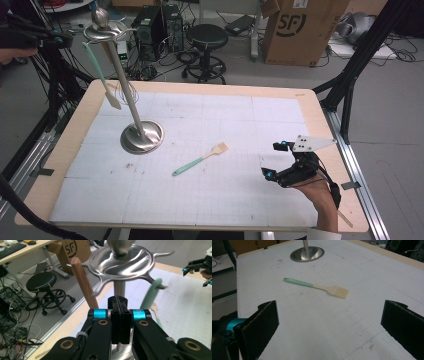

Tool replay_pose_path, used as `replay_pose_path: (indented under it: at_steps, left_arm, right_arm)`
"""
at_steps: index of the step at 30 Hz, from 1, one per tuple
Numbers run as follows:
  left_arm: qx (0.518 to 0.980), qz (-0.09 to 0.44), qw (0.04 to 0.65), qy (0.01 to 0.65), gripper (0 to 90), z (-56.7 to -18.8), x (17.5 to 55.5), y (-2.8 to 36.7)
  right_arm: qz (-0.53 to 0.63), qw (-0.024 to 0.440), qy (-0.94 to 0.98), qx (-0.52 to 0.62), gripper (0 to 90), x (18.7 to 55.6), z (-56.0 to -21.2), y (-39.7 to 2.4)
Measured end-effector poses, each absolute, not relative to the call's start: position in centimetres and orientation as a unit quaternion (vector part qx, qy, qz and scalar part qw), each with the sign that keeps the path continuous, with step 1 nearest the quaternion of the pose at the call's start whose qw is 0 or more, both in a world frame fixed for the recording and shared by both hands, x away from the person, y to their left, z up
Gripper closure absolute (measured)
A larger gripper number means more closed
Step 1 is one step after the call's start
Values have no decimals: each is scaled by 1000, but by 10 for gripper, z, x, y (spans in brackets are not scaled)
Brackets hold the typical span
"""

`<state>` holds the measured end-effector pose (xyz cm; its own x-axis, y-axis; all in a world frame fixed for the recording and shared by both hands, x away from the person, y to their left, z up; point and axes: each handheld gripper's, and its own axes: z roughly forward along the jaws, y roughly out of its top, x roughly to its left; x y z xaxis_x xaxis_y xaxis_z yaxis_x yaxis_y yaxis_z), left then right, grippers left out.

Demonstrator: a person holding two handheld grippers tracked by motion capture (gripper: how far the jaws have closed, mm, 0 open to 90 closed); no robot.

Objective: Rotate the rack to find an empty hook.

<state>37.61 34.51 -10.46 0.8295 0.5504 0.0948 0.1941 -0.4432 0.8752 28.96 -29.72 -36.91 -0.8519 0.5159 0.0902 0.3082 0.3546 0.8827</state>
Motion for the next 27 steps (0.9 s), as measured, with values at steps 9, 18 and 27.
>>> replay_pose_path:
  at_steps: [9, 18, 27]
  left_arm:
    - [830, 190, 478, 217, 899, -99, 348, 343]
    - [833, 191, 478, 202, 899, -103, 321, 330]
    - [834, 195, 480, 192, 899, -100, 308, 320]
  right_arm:
    - [509, 105, 816, 252, 1, 289, -369, -297]
    - [512, 108, 815, 248, 2, 286, -366, -297]
    - [515, 108, 815, 243, 2, 285, -364, -296]
